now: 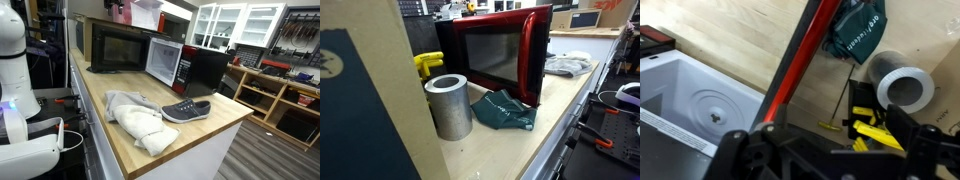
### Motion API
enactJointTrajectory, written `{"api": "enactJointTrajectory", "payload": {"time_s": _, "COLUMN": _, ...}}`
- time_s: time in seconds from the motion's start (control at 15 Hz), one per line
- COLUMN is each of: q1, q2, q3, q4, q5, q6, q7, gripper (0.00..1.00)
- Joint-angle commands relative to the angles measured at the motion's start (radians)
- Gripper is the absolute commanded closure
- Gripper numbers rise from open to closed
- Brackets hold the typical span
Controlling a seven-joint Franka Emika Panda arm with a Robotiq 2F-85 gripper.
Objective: Close the microwave.
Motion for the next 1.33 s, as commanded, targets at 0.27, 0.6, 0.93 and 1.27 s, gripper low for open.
{"api": "enactJointTrajectory", "payload": {"time_s": 0.27, "q1": 0.02, "q2": 0.05, "q3": -0.003, "q4": -0.054, "q5": 0.116, "q6": 0.1, "q7": -0.099, "gripper": 0.0}}
{"api": "enactJointTrajectory", "payload": {"time_s": 0.6, "q1": 0.024, "q2": 0.105, "q3": -0.004, "q4": -0.086, "q5": 0.132, "q6": 0.133, "q7": -0.116, "gripper": 0.0}}
{"api": "enactJointTrajectory", "payload": {"time_s": 0.93, "q1": 0.044, "q2": 0.149, "q3": 0.001, "q4": -0.07, "q5": 0.083, "q6": 0.068, "q7": -0.103, "gripper": 0.31}}
{"api": "enactJointTrajectory", "payload": {"time_s": 1.27, "q1": 0.066, "q2": 0.139, "q3": 0.002, "q4": -0.06, "q5": -0.046, "q6": -0.067, "q7": -0.098, "gripper": 0.69}}
